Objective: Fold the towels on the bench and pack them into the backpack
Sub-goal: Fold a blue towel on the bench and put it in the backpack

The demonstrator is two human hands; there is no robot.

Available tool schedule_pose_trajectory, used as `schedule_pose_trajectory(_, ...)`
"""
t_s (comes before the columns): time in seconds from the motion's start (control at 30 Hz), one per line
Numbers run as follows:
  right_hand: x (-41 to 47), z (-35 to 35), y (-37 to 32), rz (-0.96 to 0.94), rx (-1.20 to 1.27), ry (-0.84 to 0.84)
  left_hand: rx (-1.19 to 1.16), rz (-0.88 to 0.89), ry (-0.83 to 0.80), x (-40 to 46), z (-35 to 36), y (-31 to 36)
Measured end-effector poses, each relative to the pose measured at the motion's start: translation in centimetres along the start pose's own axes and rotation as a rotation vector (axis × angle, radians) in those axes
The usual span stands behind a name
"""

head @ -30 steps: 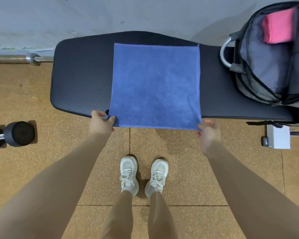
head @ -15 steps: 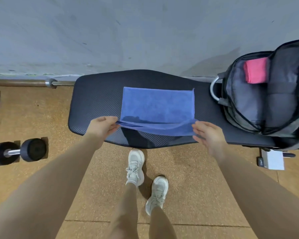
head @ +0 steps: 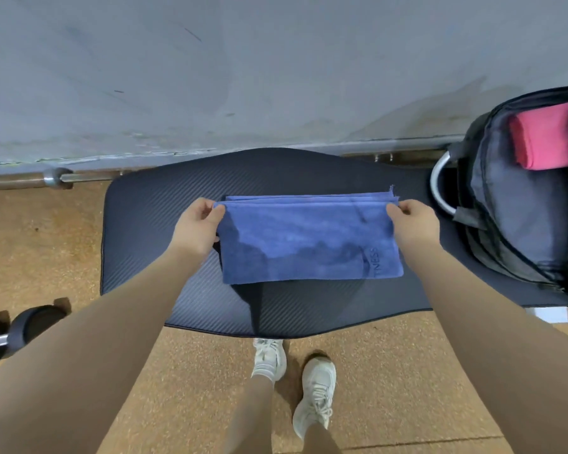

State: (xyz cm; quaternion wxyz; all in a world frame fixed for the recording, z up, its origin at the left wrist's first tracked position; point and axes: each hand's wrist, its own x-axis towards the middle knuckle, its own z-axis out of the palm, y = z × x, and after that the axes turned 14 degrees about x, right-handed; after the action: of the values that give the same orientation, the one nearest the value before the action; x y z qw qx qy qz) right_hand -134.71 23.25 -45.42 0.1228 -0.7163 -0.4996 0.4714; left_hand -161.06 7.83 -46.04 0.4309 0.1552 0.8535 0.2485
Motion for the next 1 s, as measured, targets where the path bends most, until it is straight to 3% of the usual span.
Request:
schedule_pose_trajectory(0.2, 2.7, 1.6, -0.3, 0.041, -0.138, 0.007, 0.396, 0.087, 0.102, 2.3, 1.5, 0.0)
schedule_pose_trajectory(0.37, 3.1, 2.4, -0.5, 0.033, -0.31, 0.111, 0.503, 0.098, 0.226, 3.0, 2.2, 0.5)
schedule_pose_trajectory(0.47, 1.5, 3.9, -0.2, -0.279, -0.536, 0.224, 0.711, 0.414, 0.357, 2.1, 3.2, 0.0)
schedule_pose_trajectory(0.57, -1.3, 7.8, 0.7, -0.621, -0.489, 0.04, 0.835, 0.766, 0.308, 0.7, 6.5, -0.7)
schedule_pose_trajectory(0.63, -3.3, 10.8, 2.2, -0.74, -0.544, -0.186, 0.896, 0.762, 0.247, 0.1, 8.5, -1.1)
schedule_pose_trajectory(0.7, -4.2, 12.5, 4.0, -0.855, -0.672, -0.293, 0.944, 0.707, 0.209, 0.4, 9.3, -2.2)
schedule_pose_trajectory(0.87, -1.8, 10.6, 6.0, -0.891, -0.781, -0.277, 1.088, 0.718, 0.262, 1.5, 9.3, -4.8)
schedule_pose_trajectory(1.0, 1.4, 4.9, 6.1, -0.629, -0.798, -0.143, 1.143, 0.719, 0.201, 1.2, 9.3, -4.3)
